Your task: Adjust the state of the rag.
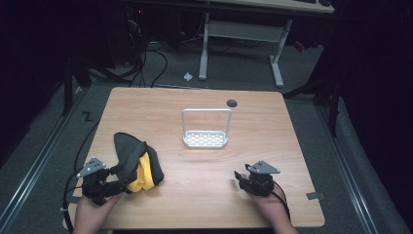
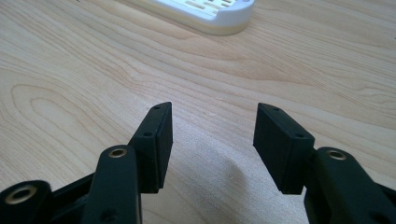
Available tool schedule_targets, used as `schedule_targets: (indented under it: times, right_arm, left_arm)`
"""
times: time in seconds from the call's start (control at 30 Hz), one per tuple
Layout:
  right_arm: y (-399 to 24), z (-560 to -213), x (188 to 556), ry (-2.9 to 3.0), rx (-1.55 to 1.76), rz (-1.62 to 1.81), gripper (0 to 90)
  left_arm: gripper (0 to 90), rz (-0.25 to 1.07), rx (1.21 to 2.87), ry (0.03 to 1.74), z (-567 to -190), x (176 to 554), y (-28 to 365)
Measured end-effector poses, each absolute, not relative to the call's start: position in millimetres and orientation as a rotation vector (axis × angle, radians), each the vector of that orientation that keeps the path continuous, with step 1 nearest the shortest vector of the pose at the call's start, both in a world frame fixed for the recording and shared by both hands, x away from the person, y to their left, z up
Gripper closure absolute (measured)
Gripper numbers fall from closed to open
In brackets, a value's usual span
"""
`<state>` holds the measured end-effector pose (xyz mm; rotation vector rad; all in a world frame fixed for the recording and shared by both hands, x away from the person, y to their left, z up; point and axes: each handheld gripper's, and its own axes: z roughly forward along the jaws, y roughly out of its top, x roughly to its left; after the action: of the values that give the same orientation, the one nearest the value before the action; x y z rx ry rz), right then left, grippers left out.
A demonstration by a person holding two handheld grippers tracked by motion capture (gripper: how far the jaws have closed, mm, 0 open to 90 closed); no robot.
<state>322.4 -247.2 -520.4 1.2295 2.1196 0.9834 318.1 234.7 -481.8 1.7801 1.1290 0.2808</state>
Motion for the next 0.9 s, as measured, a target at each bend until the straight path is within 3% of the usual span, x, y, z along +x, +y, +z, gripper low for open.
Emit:
schedule_targets:
  times: [0.13,0.17,0.2,0.23,0.33,0.9]
  right_arm:
    - [-246,-519,321,2.121,1.214,0.984,47.8]
    - [-246,-519,321,2.118,1.220,0.987,47.8]
    - [-246,-519,321,2.118,1.220,0.987,47.8]
    - [-247,-519,321,2.118,1.220,0.987,47.8]
    - [-247,-519,321,2.120,1.221,0.985,47.8]
    - [-243,-519,320,2.137,1.206,0.988,47.1]
  left_arm:
    - [36.0,0.266,1.843,1.188,-496,320,228]
    - [48.0,0.254,1.855,1.200,-498,321,227]
    - [48.0,0.272,1.874,1.212,-500,320,225]
    - [64.3,0.293,1.897,1.207,-503,320,223]
    - [70.4,0.255,1.957,1.190,-514,321,211]
    - [72.4,0.164,2.051,0.958,-521,312,118]
